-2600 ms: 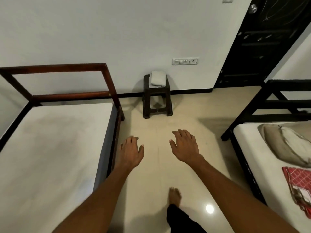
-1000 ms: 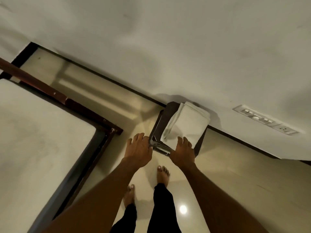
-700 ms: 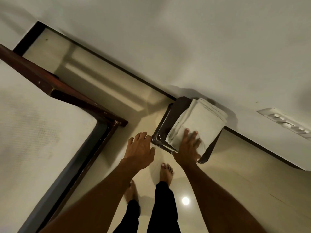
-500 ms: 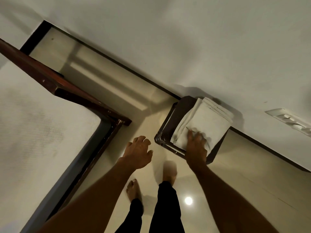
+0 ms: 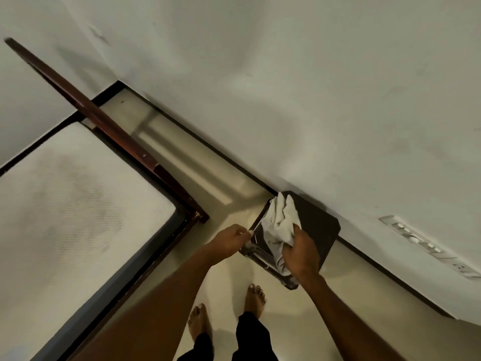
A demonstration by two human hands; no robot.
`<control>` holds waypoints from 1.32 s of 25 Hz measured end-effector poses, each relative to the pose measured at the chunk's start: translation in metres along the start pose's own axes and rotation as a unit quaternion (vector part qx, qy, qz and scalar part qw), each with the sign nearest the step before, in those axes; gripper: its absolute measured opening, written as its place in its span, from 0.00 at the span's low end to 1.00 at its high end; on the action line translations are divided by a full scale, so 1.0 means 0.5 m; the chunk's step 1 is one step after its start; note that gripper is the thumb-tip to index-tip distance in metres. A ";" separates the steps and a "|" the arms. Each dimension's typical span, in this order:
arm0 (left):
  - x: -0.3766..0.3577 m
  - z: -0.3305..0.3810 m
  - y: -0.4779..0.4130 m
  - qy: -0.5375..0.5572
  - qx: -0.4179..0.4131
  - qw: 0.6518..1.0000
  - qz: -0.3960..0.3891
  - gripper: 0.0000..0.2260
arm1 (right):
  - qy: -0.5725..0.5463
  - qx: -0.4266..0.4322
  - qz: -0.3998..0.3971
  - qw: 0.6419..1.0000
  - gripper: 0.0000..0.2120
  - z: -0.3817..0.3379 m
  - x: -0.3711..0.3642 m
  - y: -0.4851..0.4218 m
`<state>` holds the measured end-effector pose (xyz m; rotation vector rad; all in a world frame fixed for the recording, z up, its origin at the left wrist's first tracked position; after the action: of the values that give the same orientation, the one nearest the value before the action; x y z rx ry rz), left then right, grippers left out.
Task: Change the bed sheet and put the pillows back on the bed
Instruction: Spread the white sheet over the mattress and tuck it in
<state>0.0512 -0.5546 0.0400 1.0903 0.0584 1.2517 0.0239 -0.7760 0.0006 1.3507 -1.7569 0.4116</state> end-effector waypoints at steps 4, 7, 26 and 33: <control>0.090 0.040 0.080 0.194 0.067 0.978 0.030 0.43 | -0.088 0.029 -0.057 0.994 0.17 -0.190 0.023 0.110; 0.176 0.007 0.130 0.286 0.049 0.951 0.106 0.40 | -0.124 0.056 -0.100 0.986 0.18 -0.304 0.003 0.162; 0.566 -0.647 0.458 0.375 0.185 0.861 0.290 0.15 | -0.278 0.134 -0.143 0.940 0.19 -0.776 -0.212 0.547; 0.699 -0.820 0.548 0.459 0.149 0.838 0.255 0.29 | -0.309 0.197 -0.220 0.904 0.18 -0.933 -0.318 0.807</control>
<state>-0.2504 -0.0516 0.1861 0.6703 0.7577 2.2308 -0.1347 -0.2069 0.2390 2.3050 -1.8242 0.0777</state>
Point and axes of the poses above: each hand's wrist, its own y-axis away from the middle knuckle, its own x-axis out of the back of the hand, z = x × y, the point moved 1 cm from there along -y, towards the middle knuckle, and after that the axes turned 15 degrees about z, right-handed, at the moved point
